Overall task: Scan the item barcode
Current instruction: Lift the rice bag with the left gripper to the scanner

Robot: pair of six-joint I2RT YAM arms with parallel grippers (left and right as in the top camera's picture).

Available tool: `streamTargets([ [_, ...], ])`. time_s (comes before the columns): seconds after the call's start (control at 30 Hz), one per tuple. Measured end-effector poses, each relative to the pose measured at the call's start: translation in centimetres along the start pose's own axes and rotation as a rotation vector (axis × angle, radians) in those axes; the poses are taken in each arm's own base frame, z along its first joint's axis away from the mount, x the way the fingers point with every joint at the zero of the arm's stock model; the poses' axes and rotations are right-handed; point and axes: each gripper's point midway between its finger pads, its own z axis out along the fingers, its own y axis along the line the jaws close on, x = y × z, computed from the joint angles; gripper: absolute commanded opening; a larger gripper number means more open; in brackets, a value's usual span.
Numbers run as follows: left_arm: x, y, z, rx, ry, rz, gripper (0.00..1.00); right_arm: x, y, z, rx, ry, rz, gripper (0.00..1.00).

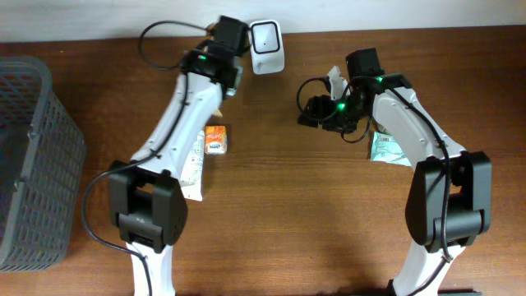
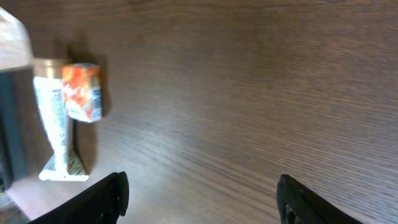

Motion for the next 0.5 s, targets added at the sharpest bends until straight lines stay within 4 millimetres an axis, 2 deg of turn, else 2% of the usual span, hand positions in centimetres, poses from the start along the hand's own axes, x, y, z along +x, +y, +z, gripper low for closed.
streamTargets([
  [0.03, -1.3, 0.2, -0.5, -0.058, -0.051, 0.021, 0.00, -0.1, -0.3, 0.0, 0.017, -0.004, 0.015, 0.94],
  [0.07, -3.4, 0.8, -1.4, -0.144, -0.124, 0.033, 0.00, -0.2, -0.7, 0.0, 0.040, -0.009, 0.019, 0.96],
  [0.27, -9.0, 3.1, -4.4, -0.354, -0.318, 0.098, 0.00, -0.3, -2.3, -0.1, 0.130, -0.027, 0.060, 0.98],
  [0.33, -10.7, 3.2, -5.3, -0.411, -0.366, 0.167, 0.00, -0.3, -2.6, -0.1, 0.146, -0.027, 0.062, 0.99],
  [0.4, -11.6, 2.1, -4.9, -0.450, -0.384, 0.249, 0.00, -0.2, -3.1, -0.2, 0.174, -0.025, 0.067, 0.99],
  [0.5, -11.9, 0.0, -2.6, -0.485, -0.389, 0.331, 0.00, -0.1, -3.4, -0.2, 0.192, -0.021, 0.069, 0.98],
])
